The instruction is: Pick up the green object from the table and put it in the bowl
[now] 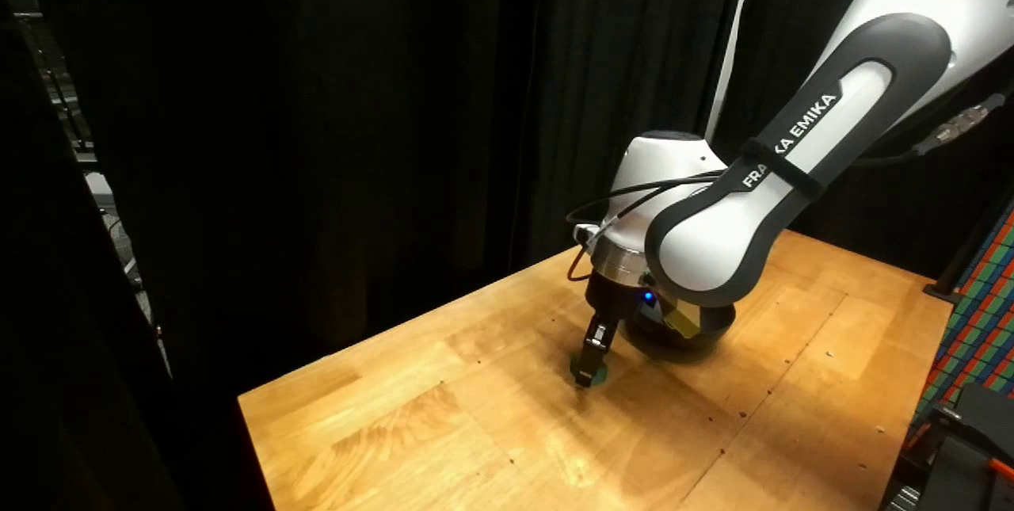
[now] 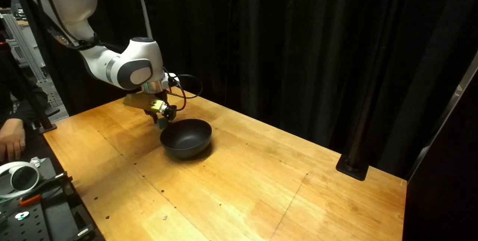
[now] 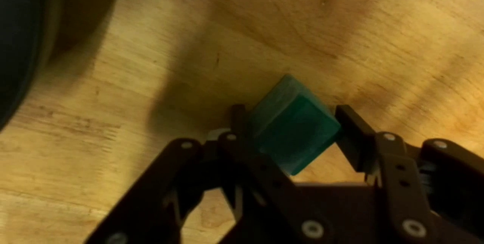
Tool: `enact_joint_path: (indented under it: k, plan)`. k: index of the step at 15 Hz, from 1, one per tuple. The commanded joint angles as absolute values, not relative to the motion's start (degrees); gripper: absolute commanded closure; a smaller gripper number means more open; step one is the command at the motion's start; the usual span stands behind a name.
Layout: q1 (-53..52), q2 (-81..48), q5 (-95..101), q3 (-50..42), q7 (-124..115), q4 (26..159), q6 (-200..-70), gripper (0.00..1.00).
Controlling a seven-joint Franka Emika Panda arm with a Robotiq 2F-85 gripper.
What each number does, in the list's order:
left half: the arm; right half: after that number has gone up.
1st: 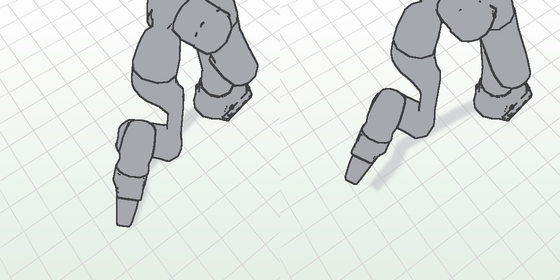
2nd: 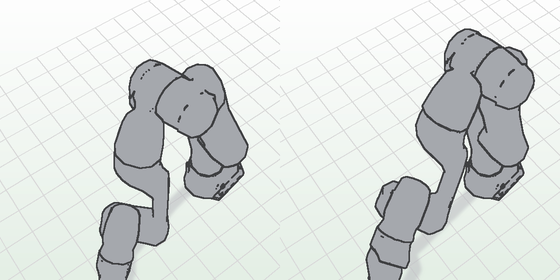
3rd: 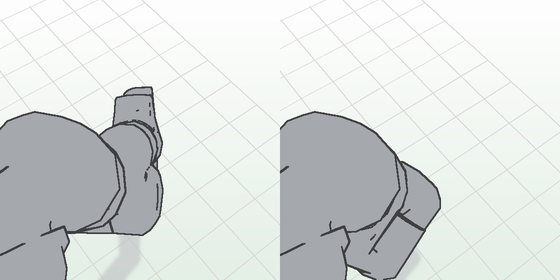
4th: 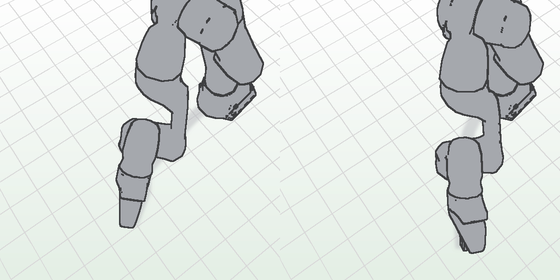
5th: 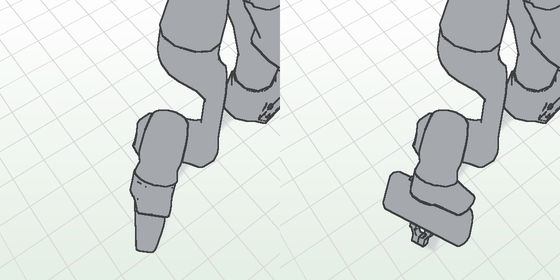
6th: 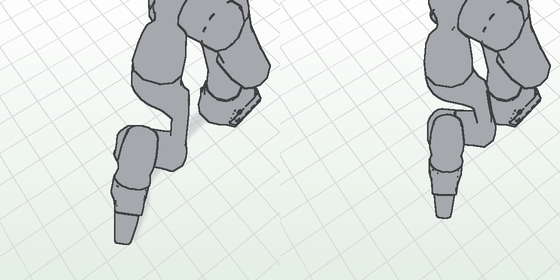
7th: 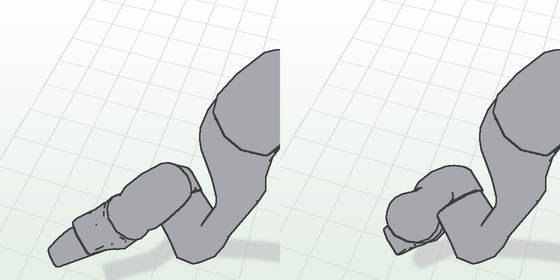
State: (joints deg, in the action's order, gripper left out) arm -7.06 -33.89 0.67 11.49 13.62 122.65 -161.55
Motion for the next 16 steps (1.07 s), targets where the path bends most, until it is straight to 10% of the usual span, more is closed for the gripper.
enact_joint_path:
  k: [1,16]
  plan:
    - [-7.92,-32.65,2.69,9.37,10.82,122.69,-161.21,0.66]
    - [-4.01,-17.54,12.18,-3.14,-2.65,121.71,-142.21,0.66]
